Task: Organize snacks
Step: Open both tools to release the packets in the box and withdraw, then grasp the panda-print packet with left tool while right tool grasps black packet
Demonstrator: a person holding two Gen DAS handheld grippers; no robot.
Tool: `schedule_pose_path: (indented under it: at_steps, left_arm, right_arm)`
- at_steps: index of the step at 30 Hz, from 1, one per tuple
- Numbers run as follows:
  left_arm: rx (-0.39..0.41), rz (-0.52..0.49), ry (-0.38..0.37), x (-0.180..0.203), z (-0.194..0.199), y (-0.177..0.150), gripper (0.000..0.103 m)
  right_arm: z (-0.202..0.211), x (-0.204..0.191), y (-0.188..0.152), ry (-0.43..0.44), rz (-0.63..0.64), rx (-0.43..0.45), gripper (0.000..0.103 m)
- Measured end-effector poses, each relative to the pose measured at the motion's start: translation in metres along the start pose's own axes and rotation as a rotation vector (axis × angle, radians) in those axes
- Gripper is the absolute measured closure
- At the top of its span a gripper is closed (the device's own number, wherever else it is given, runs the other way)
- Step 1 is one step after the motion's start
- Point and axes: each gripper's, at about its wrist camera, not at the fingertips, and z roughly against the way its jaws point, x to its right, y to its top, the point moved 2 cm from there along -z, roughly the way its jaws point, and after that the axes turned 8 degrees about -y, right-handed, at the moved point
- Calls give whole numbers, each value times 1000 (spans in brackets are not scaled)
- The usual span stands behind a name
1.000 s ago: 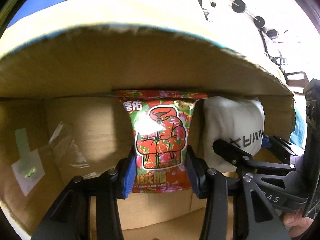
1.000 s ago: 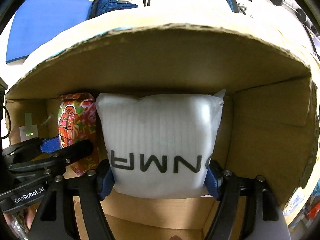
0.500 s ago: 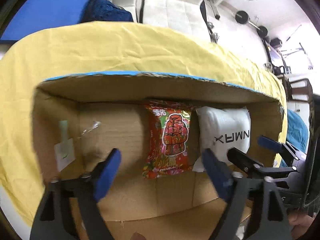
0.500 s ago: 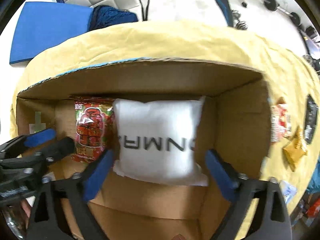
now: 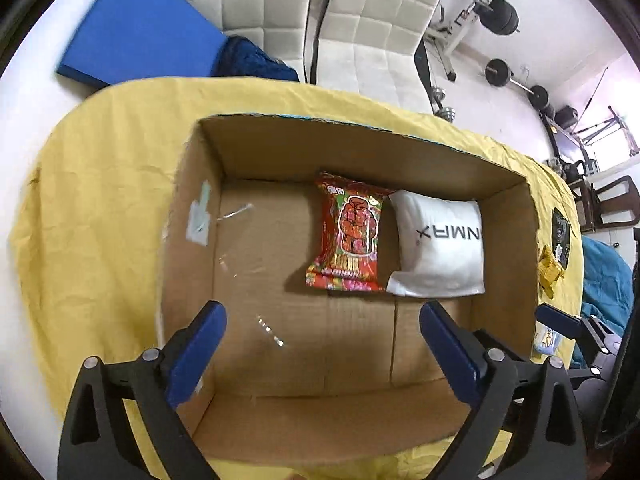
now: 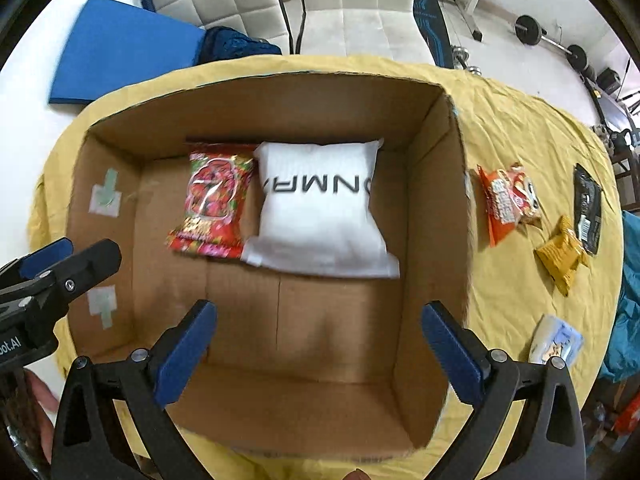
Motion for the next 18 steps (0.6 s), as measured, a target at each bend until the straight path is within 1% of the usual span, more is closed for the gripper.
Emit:
schedule_pose_path:
  at_steps: [3, 5, 11, 18]
  left_arm:
    - [52, -36, 54, 11, 17, -12, 4]
    - [71, -51, 75, 15, 25, -17, 4]
    - [124, -61, 70, 28, 54, -37, 4]
    - [165, -83, 67, 47, 85, -57, 4]
  right_arm:
    - [22, 6, -13, 7, -1, 38, 0]
    - [36, 6, -19, 9, -1, 61, 0]
    - [69, 12, -41, 29, -4, 101, 0]
    - [108, 21, -69, 50, -13, 156, 0]
